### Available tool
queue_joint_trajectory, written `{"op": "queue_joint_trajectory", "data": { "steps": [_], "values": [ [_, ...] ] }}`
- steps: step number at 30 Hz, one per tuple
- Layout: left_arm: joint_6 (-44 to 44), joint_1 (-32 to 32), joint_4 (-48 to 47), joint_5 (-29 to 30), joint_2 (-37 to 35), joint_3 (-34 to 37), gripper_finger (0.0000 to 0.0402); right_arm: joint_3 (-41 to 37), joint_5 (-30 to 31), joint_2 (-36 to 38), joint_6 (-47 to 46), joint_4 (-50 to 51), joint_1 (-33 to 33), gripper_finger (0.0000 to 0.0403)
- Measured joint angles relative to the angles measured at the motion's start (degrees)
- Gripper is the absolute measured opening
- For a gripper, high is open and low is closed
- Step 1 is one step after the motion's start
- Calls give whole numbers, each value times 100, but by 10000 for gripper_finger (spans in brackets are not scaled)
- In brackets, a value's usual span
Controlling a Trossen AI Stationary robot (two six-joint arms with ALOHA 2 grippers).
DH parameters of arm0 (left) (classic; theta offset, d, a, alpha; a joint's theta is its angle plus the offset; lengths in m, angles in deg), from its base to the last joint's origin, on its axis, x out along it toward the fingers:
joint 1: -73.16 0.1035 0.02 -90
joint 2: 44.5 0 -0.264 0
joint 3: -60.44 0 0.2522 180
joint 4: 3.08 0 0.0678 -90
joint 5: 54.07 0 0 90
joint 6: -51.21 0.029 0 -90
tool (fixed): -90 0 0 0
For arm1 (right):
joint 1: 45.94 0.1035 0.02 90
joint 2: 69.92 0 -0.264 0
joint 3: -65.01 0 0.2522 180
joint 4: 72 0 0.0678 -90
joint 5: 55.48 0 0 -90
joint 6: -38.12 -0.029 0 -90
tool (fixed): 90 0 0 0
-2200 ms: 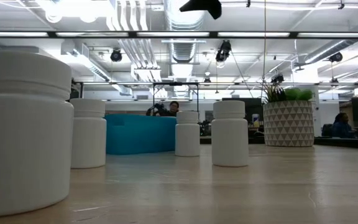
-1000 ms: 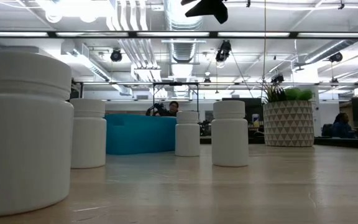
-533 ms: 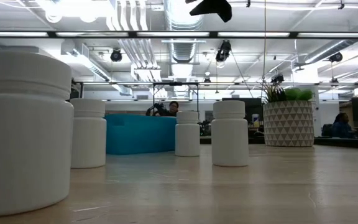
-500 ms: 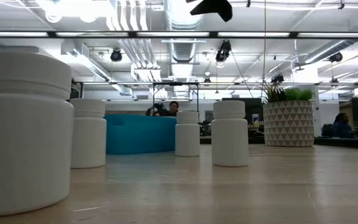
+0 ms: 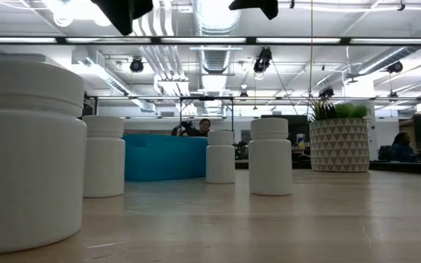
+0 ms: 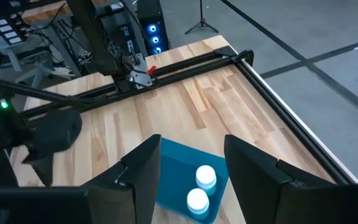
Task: Pick and place pill bottles into a basket
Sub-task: Put the bottom white pill bottle into the blue container
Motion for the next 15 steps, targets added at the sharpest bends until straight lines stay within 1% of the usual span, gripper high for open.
{"op": "queue_joint_trajectory", "data": {
  "steps": [5,10,15],
  "values": [
    [-11,0,61,-51,169,-11,224,0,15,4,23,-1,-6,167],
    [-21,-4,205,-32,127,-16,224,2,15,34,20,269,-4,166],
    [-155,-4,239,49,63,-17,224,-9,15,322,136,623,0,164]
  ]
}}
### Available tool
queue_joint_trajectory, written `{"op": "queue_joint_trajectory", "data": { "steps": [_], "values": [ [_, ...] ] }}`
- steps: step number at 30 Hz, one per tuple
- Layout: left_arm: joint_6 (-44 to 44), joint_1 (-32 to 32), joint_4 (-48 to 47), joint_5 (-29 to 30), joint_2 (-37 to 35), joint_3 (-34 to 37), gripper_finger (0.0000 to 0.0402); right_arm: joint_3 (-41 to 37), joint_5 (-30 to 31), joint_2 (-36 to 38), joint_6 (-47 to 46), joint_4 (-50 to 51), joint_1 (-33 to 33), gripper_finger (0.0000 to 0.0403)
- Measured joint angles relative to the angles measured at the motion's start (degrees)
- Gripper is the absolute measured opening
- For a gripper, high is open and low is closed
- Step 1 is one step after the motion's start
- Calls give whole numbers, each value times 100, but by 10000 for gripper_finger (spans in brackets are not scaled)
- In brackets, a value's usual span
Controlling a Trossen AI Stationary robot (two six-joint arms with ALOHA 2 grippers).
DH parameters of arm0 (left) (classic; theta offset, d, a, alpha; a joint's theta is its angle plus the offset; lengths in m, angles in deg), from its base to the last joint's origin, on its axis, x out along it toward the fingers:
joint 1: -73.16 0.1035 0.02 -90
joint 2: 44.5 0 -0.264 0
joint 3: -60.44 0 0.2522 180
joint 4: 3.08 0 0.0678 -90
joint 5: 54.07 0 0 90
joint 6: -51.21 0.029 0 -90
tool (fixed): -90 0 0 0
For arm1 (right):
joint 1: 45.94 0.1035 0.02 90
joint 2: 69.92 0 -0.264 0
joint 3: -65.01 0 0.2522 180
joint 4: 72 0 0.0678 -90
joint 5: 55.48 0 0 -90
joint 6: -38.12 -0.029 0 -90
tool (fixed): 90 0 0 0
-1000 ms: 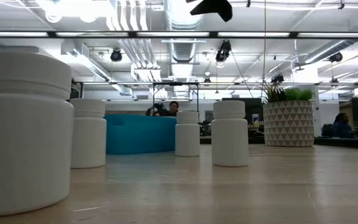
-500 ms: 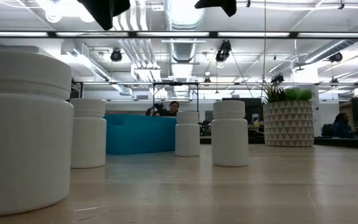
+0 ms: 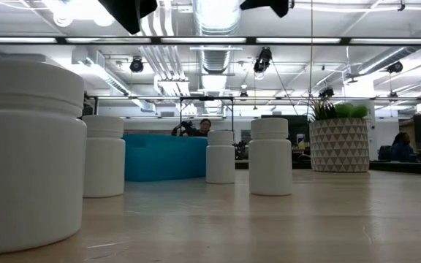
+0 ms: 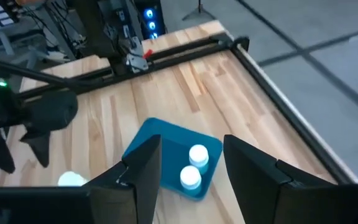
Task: Pick and place pill bottles into a basket
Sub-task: Put the bottom white pill bottle into the blue container
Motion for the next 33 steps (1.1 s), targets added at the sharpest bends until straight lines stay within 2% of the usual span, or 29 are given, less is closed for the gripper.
{"op": "queue_joint_trajectory", "data": {
  "steps": [4,11,14,22,33],
  "values": [
    [-8,-1,99,-2,86,0,224,-147,61,511,173,-24,-2,164],
    [-11,-2,172,-2,336,0,224,-877,1202,1517,151,-87,-7,157],
    [-17,-2,230,-4,388,0,224,-1174,1479,1859,42,-277,-4,155],
    [-156,-2,411,-4,402,0,224,-1536,1664,2361,347,-312,-39,155],
    [-158,-2,613,10,402,0,224,-1519,1646,2332,270,-347,-37,150]
  ]
}}
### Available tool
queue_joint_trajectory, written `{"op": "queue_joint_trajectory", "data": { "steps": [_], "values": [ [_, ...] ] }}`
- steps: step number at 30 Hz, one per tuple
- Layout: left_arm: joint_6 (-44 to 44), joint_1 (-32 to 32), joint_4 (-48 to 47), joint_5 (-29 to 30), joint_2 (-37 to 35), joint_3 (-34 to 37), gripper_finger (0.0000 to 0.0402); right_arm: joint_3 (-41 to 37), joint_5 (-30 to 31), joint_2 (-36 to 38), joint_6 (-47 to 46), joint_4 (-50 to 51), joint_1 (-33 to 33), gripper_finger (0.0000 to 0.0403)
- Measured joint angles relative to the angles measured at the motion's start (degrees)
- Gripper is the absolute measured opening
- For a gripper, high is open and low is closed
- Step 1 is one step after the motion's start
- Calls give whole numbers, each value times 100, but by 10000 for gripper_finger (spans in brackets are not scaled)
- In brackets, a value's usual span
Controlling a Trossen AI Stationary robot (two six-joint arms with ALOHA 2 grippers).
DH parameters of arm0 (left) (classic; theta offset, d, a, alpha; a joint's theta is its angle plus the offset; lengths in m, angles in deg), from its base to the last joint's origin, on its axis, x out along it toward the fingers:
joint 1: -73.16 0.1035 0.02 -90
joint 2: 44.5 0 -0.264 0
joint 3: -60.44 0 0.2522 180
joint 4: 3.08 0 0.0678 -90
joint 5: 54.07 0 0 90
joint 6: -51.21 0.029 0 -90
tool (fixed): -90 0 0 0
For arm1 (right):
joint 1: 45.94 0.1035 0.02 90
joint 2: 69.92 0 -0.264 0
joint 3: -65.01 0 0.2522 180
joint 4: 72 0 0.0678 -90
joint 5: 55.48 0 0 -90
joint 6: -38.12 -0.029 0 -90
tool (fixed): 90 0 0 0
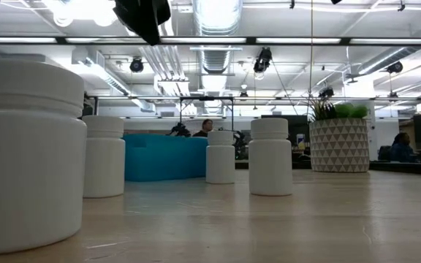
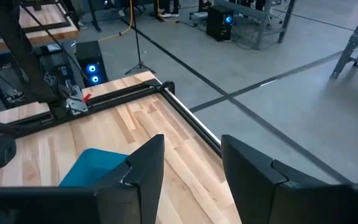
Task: Pick and place pill bottles into a basket
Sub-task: Put the bottom white pill bottle into the blue container
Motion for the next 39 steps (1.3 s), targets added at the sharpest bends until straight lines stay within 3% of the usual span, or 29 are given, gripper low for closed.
{"op": "queue_joint_trajectory", "data": {
  "steps": [22,39],
  "values": [
    [-37,-261,2,-96,372,15,224,0,-14,-20,2,-9,0,145],
    [227,-965,-944,-122,1531,-1609,224,0,-13,-20,2,-7,0,146]
  ]
}}
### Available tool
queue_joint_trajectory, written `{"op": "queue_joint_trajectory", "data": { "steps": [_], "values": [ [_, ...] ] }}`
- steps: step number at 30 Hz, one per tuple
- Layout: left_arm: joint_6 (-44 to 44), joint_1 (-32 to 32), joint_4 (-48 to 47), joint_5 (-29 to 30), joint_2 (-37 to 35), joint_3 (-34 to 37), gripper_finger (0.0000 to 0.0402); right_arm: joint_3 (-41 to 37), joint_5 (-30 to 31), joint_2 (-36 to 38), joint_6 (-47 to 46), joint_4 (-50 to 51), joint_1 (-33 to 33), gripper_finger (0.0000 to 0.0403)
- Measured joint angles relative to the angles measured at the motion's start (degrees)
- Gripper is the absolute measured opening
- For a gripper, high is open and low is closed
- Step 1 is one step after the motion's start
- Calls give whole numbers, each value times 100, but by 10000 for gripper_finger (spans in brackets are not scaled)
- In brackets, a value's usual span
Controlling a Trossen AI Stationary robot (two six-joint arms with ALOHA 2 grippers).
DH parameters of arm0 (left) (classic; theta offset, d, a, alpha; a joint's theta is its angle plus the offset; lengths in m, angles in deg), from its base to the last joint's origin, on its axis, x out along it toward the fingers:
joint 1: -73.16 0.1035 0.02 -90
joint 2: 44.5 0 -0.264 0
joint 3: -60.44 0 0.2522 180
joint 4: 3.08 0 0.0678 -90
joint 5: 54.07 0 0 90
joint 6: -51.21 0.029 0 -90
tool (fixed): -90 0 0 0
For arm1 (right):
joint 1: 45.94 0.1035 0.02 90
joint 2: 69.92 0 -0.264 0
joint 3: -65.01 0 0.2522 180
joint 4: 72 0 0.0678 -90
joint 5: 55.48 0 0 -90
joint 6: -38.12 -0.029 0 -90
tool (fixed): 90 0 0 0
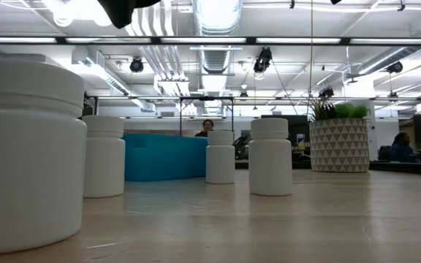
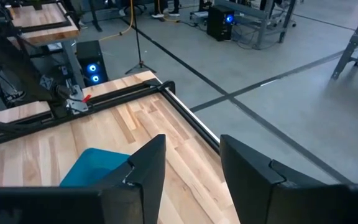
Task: Pick and place pill bottles into a basket
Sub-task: Put the bottom white pill bottle into the blue container
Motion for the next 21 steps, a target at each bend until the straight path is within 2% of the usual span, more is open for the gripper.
{"op": "queue_joint_trajectory", "data": {
  "steps": [10,21],
  "values": [
    [418,-114,-306,-63,879,-1318,224,0,2,2,0,-2,0,139],
    [377,-351,-583,-69,911,-1086,224,0,2,0,0,-2,0,146]
  ]
}}
